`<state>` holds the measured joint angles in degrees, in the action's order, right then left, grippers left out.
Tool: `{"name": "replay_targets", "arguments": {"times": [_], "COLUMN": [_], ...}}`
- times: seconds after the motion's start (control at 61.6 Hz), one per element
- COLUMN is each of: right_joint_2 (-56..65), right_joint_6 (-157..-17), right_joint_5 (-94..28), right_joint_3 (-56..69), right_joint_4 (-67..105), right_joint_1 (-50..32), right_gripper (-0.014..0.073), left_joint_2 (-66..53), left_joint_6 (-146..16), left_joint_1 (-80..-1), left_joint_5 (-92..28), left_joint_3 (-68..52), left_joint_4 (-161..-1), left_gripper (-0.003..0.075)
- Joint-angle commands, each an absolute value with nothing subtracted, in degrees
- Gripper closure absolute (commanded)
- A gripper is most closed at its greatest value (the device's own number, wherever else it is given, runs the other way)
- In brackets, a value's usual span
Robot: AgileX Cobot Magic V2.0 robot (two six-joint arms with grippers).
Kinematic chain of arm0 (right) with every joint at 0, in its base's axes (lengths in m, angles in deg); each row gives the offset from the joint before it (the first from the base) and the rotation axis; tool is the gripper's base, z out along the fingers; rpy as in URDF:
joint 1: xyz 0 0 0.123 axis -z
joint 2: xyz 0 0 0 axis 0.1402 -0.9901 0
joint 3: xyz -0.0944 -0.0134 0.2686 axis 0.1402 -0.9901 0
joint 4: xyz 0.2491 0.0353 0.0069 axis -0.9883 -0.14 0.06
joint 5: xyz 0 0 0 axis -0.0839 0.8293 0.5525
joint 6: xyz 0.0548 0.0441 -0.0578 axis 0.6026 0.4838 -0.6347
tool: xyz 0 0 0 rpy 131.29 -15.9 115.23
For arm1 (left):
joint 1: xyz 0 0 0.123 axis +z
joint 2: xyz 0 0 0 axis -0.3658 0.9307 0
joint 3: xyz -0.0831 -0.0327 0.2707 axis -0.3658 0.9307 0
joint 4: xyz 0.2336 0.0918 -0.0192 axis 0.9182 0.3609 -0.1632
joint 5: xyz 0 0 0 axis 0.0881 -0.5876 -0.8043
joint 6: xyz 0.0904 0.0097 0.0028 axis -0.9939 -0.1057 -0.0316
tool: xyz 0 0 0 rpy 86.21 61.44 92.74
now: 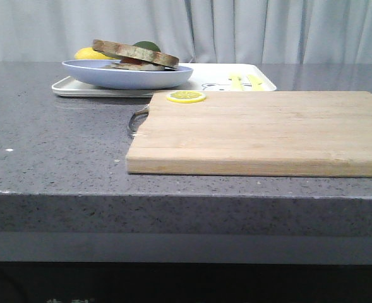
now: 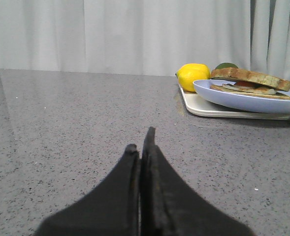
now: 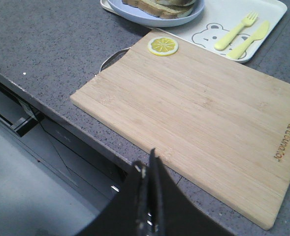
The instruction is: Place bread and move sandwich to tray
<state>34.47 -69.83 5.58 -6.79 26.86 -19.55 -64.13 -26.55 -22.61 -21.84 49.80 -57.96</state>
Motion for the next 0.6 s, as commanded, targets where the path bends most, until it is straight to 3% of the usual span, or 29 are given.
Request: {"name": "replay_targets", "arguments": {"times": [0.0, 0.584], "right_joint_2": [34.15, 34.85], "right_joint_6": [-70.15, -70.15], "right_joint_5": [1.57, 1.22], "right_joint_3": [-5.51, -6.04], "right_joint_4": [27.12, 27.12], "right_joint_1": [-19.28, -19.34], "right_gripper": [0.0661, 0.0661], "left_joint_2": [-65.57, -65.57], "left_joint_6": [-25.93, -25.93], "left_joint_1": [-22.71, -22.71], "left_joint_5": [-17.10, -17.10], "left_joint_3": [49.87, 49.87], "left_joint_4": [-58.15, -58.15], "left_gripper": [0.0741, 0.0741]}}
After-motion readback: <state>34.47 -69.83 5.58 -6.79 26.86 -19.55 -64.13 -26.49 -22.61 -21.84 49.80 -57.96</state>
